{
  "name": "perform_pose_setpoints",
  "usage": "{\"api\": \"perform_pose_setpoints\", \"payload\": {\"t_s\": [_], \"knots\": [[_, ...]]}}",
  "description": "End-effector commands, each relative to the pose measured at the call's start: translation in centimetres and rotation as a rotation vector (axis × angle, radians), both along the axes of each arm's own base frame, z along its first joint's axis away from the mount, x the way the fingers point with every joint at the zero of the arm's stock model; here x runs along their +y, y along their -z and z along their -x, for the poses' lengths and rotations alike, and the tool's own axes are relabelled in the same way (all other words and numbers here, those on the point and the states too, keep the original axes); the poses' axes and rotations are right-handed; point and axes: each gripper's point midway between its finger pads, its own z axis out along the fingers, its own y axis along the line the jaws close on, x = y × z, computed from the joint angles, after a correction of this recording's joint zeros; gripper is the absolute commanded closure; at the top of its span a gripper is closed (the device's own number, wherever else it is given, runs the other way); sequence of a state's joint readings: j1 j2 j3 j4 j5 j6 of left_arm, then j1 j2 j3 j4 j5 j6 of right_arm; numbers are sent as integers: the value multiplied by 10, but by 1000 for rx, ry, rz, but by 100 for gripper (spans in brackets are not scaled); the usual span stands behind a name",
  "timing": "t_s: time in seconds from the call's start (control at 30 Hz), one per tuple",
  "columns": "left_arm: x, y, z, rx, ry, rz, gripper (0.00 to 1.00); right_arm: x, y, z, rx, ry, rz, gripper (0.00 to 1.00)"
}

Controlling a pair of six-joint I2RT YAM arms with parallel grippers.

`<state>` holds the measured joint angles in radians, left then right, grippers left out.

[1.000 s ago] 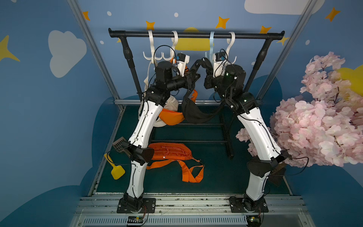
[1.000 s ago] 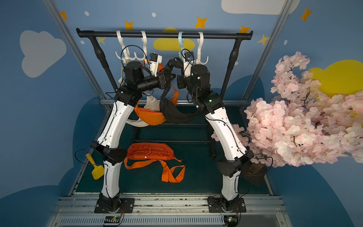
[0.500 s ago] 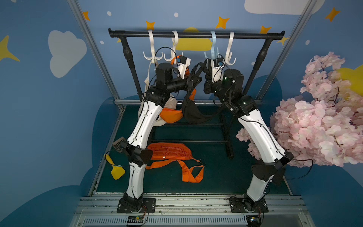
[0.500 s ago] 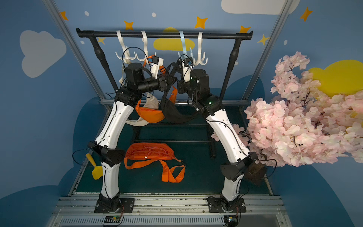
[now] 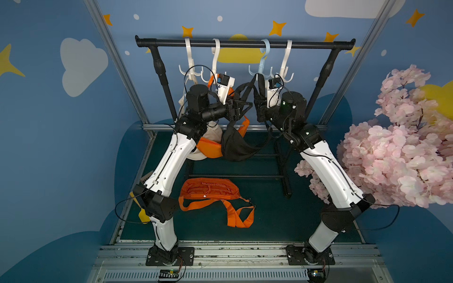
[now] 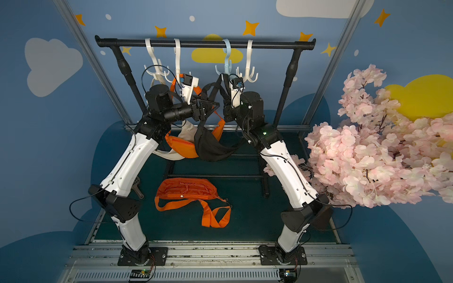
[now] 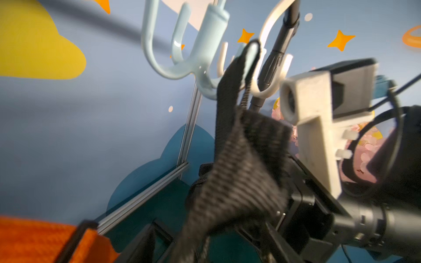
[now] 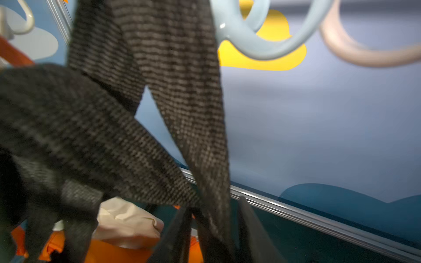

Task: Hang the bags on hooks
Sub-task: Hang the bag on the hook.

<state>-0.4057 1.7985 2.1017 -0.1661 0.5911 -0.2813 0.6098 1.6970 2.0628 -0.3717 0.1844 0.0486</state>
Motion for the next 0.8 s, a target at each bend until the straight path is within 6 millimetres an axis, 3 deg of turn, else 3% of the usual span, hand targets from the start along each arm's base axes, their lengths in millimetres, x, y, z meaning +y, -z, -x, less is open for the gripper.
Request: {"api": "perform_pose_setpoints", "payload": {"t_s": [0.0, 0.27, 0.77], "knots": [[5, -20, 17, -161, -5, 24, 18, -7, -21, 14, -56, -20, -52, 55], [11, -17, 26, -259, -34, 55, 9, -13, -7, 21, -47, -24, -39, 35], [-3, -26, 6, -280, -21, 80, 5, -10, -1, 9, -21, -17, -28, 30]]}}
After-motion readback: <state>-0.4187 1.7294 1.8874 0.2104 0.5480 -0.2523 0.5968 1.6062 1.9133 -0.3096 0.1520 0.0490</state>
